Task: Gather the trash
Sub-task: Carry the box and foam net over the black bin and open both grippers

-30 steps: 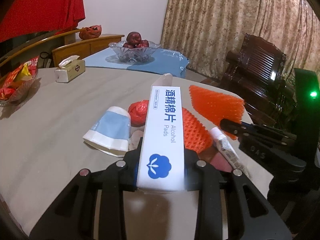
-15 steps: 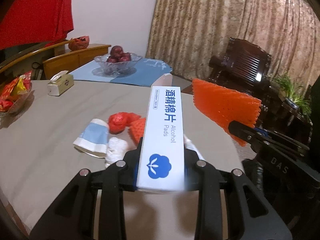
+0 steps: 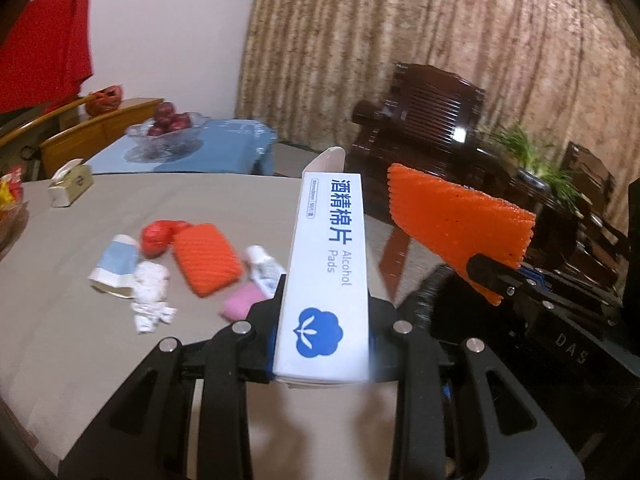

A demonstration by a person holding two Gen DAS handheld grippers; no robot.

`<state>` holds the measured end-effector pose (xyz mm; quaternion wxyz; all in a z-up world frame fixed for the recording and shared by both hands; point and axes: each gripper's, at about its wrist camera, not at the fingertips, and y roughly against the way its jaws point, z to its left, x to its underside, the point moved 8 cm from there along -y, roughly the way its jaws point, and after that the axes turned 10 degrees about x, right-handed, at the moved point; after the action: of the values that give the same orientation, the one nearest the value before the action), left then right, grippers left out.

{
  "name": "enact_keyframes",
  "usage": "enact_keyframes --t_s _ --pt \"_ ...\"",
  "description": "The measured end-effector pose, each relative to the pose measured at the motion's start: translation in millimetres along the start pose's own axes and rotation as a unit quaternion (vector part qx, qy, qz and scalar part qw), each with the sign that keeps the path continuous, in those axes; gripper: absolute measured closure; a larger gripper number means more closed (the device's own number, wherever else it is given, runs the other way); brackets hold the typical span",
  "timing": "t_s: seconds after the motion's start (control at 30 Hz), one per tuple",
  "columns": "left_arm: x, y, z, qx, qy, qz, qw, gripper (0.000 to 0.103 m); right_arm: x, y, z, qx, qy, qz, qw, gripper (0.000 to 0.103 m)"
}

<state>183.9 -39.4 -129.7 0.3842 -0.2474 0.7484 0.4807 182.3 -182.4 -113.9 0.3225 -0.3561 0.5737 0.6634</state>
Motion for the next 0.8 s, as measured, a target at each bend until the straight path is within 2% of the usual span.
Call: enact_keyframes --t_s 0.37,0.53,0.8 --pt "21.8 -33.0 -87.4 0.075 -0.044 0.033 0.9957 0.073 28.6 42.6 -82.6 0.076 -0.037 0.004 0.996 0.091" --pt "30.0 -51.7 -115.1 0.096 -0.064 0.046 0.9923 0.073 48.3 53.4 -119.8 0.112 -0.059 0.015 0.992 0.091" --pt "43.0 -74.4 -149.9 0.119 -0.088 0.059 0.9873 0.073 69.4 63.8 -155.8 0.143 -0.076 0.029 0.986 0.091"
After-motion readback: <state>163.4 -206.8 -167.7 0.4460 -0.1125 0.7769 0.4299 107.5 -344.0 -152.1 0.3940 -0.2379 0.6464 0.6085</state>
